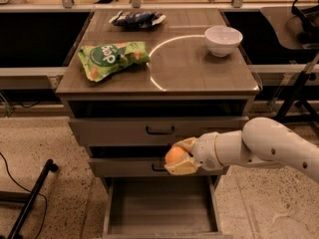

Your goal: Place orange into bottom drawer

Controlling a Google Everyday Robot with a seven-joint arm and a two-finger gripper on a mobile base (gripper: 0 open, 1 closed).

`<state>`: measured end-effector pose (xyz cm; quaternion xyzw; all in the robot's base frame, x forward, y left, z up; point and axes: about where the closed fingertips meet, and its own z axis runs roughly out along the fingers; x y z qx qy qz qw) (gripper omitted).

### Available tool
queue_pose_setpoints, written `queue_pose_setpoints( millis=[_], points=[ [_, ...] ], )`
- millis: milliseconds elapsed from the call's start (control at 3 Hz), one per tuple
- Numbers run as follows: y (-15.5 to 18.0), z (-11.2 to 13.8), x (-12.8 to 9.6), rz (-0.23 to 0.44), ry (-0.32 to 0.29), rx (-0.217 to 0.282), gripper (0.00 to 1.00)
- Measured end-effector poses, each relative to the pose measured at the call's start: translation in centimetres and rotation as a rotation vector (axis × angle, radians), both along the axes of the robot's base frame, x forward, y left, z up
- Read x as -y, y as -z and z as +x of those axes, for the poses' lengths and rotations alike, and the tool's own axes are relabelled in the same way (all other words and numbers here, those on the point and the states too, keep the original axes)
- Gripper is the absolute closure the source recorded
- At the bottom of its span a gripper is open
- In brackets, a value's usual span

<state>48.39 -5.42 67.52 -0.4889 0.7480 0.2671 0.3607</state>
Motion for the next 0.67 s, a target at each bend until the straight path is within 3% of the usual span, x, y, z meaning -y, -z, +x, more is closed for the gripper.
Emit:
queue_pose_setpoints(
  millis=[333,667],
  points=[
    [0.9,-0.2,-0.3,0.005,-0.005,-0.018,1.00],
    [7.5,-1.0,-1.1,0.031,-0.021,-0.037,1.00]
  ],
)
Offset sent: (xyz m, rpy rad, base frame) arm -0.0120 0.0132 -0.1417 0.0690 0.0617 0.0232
